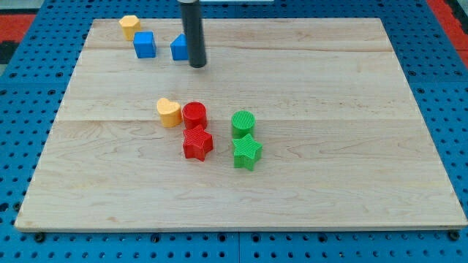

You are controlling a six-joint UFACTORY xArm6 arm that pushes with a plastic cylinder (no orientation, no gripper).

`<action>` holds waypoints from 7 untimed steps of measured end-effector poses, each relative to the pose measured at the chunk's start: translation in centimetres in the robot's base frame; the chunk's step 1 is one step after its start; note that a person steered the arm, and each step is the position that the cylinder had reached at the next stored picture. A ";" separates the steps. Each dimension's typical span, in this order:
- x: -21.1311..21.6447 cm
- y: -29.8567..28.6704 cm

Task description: Nudge green star along with red star left a bit

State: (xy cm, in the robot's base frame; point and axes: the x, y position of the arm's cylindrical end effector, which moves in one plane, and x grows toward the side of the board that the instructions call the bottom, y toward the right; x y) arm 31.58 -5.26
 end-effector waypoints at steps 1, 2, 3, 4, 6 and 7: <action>-2.4 -2.9; -4.4 -7.2; -4.0 -3.1; 0.2 8.7; 14.4 17.9; 16.1 11.7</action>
State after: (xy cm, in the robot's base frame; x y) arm 47.67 6.47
